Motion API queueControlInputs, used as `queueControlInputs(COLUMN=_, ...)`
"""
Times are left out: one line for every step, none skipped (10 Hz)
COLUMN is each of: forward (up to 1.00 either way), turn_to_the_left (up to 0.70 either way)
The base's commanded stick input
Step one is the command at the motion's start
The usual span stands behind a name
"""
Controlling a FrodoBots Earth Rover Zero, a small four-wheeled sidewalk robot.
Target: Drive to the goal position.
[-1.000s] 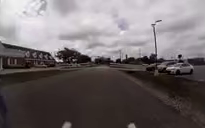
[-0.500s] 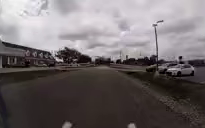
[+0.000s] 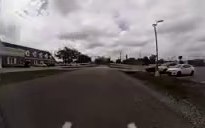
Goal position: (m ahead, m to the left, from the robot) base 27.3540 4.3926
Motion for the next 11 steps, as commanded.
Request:
queueControlInputs(forward=0.45, turn_to_the_left=0.00)
queueControlInputs(forward=0.45, turn_to_the_left=0.00)
queueControlInputs(forward=0.45, turn_to_the_left=0.00)
queueControlInputs(forward=0.45, turn_to_the_left=0.00)
queueControlInputs(forward=0.45, turn_to_the_left=0.00)
queueControlInputs(forward=0.45, turn_to_the_left=0.00)
queueControlInputs(forward=0.45, turn_to_the_left=0.00)
queueControlInputs(forward=0.45, turn_to_the_left=0.00)
queueControlInputs(forward=0.45, turn_to_the_left=0.00)
queueControlInputs(forward=0.45, turn_to_the_left=0.00)
queueControlInputs(forward=0.45, turn_to_the_left=0.00)
